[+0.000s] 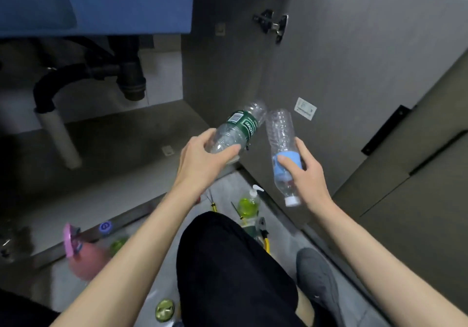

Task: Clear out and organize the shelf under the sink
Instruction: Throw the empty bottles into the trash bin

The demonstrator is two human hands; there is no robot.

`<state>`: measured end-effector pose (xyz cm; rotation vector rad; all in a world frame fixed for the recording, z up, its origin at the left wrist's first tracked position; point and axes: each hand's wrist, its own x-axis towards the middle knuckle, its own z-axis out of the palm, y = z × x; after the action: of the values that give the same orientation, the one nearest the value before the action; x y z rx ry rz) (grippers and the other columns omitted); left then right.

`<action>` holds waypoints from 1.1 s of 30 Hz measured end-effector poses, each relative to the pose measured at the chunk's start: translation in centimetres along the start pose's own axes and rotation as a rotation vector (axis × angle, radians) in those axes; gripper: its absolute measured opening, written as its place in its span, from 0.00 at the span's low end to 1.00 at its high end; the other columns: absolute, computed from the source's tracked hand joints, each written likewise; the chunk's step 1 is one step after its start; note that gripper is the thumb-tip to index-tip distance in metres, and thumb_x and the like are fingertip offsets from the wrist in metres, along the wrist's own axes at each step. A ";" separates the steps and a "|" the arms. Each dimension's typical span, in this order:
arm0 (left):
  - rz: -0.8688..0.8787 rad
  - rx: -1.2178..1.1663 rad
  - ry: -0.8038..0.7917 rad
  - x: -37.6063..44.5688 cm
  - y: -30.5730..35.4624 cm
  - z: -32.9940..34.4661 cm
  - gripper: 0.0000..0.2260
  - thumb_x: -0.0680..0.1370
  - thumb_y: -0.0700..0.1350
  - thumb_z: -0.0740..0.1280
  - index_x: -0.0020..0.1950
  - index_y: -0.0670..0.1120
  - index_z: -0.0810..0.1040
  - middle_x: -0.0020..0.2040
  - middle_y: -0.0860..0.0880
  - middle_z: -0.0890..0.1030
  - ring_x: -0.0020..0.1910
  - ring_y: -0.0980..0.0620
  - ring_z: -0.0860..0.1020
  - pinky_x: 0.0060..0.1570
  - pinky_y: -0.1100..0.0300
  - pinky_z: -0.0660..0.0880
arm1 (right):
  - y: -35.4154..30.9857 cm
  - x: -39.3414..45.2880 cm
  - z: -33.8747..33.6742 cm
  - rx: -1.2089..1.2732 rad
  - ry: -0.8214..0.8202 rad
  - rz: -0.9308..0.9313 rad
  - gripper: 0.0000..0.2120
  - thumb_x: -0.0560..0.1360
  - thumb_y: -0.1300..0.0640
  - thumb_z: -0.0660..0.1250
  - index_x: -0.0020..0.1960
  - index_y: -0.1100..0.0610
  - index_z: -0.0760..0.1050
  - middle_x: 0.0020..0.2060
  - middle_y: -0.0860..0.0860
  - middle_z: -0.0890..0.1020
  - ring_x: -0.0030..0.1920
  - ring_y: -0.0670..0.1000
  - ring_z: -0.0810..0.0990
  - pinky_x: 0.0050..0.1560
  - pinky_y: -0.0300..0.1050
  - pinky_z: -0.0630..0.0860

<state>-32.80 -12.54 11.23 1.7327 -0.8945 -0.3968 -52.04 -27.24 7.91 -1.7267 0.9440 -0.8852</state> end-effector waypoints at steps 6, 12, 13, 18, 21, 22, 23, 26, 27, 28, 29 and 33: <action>0.034 0.152 -0.456 -3.3 2.4 5.3 0.22 0.67 0.67 0.73 0.57 0.60 0.79 0.48 0.62 0.83 0.48 0.61 0.81 0.49 0.58 0.78 | 5.3 -10.3 -7.7 0.080 0.048 0.284 0.31 0.72 0.49 0.76 0.71 0.45 0.69 0.58 0.50 0.83 0.51 0.50 0.85 0.40 0.43 0.80; 0.104 0.248 -0.726 -8.8 5.5 11.7 0.26 0.64 0.70 0.72 0.53 0.58 0.70 0.47 0.61 0.79 0.43 0.61 0.79 0.45 0.57 0.78 | 8.1 -20.6 -17.3 0.045 0.228 0.438 0.41 0.63 0.45 0.76 0.73 0.42 0.66 0.62 0.40 0.80 0.58 0.41 0.82 0.50 0.40 0.79; 0.123 0.236 -0.748 -10.0 6.1 12.6 0.25 0.63 0.70 0.72 0.51 0.59 0.70 0.47 0.61 0.80 0.42 0.60 0.79 0.45 0.56 0.78 | 8.3 -22.2 -19.1 0.048 0.300 0.435 0.41 0.61 0.45 0.76 0.73 0.40 0.66 0.62 0.40 0.80 0.58 0.40 0.82 0.52 0.39 0.78; 0.294 0.244 -0.951 -14.9 8.3 16.9 0.24 0.62 0.72 0.69 0.53 0.62 0.75 0.50 0.63 0.78 0.50 0.64 0.76 0.45 0.66 0.69 | 8.2 -28.4 -26.3 0.057 0.630 0.421 0.32 0.62 0.44 0.79 0.64 0.35 0.74 0.60 0.48 0.83 0.63 0.49 0.81 0.62 0.51 0.75; 0.350 0.290 -1.055 -17.7 9.3 21.2 0.25 0.68 0.69 0.69 0.63 0.62 0.77 0.55 0.61 0.76 0.56 0.58 0.75 0.48 0.62 0.69 | 8.5 -30.6 -29.0 -0.016 0.804 0.436 0.30 0.63 0.39 0.79 0.63 0.38 0.75 0.57 0.45 0.84 0.60 0.45 0.82 0.59 0.45 0.75; 0.372 0.317 -1.084 -18.7 9.6 22.8 0.27 0.70 0.68 0.67 0.67 0.60 0.75 0.59 0.60 0.76 0.60 0.55 0.75 0.51 0.59 0.69 | 8.8 -31.3 -29.6 -0.041 0.847 0.448 0.29 0.63 0.37 0.78 0.62 0.38 0.75 0.56 0.44 0.84 0.59 0.43 0.82 0.59 0.43 0.75; 0.390 0.349 -1.118 -19.5 9.9 24.3 0.28 0.72 0.66 0.67 0.70 0.58 0.74 0.62 0.57 0.75 0.63 0.52 0.74 0.53 0.57 0.70 | 9.2 -31.9 -30.2 -0.075 0.875 0.463 0.28 0.63 0.36 0.77 0.61 0.37 0.75 0.55 0.42 0.84 0.58 0.40 0.81 0.58 0.42 0.74; 0.436 0.444 -1.209 -21.8 10.6 28.6 0.28 0.72 0.61 0.68 0.70 0.52 0.75 0.66 0.51 0.78 0.65 0.45 0.75 0.59 0.53 0.74 | 10.7 -33.3 -31.2 -0.144 0.866 0.525 0.28 0.65 0.36 0.76 0.62 0.39 0.73 0.53 0.40 0.83 0.54 0.35 0.81 0.53 0.38 0.73; 0.436 0.474 -1.225 -22.6 10.7 29.8 0.28 0.72 0.61 0.69 0.69 0.50 0.75 0.64 0.49 0.79 0.64 0.43 0.76 0.59 0.52 0.75 | 11.3 -33.5 -31.3 -0.128 0.839 0.552 0.30 0.67 0.38 0.76 0.66 0.42 0.71 0.55 0.42 0.83 0.54 0.36 0.81 0.54 0.38 0.74; 0.419 0.493 -1.243 -23.3 10.7 30.8 0.29 0.72 0.60 0.70 0.69 0.49 0.73 0.64 0.48 0.79 0.63 0.42 0.76 0.57 0.51 0.75 | 12.0 -33.6 -31.3 -0.106 0.821 0.577 0.33 0.69 0.42 0.77 0.70 0.46 0.68 0.59 0.45 0.82 0.57 0.39 0.80 0.57 0.40 0.74; 0.399 0.502 -1.262 -23.8 10.5 31.5 0.31 0.73 0.60 0.70 0.71 0.48 0.69 0.64 0.47 0.77 0.63 0.42 0.75 0.55 0.51 0.73 | 12.6 -33.6 -31.2 -0.096 0.824 0.592 0.35 0.72 0.45 0.77 0.74 0.48 0.65 0.63 0.48 0.79 0.61 0.42 0.79 0.62 0.43 0.73; 0.448 0.543 -1.185 -21.8 9.5 31.2 0.28 0.75 0.63 0.65 0.70 0.51 0.68 0.63 0.50 0.76 0.63 0.45 0.74 0.54 0.51 0.73 | 12.4 -31.8 -30.9 -0.172 0.937 0.444 0.28 0.77 0.56 0.73 0.74 0.48 0.67 0.69 0.47 0.75 0.68 0.42 0.74 0.64 0.33 0.69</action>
<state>-71.14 -18.62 5.42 1.6007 -2.3574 -0.9688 -95.56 -14.22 0.53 -1.1015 1.9662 -1.3488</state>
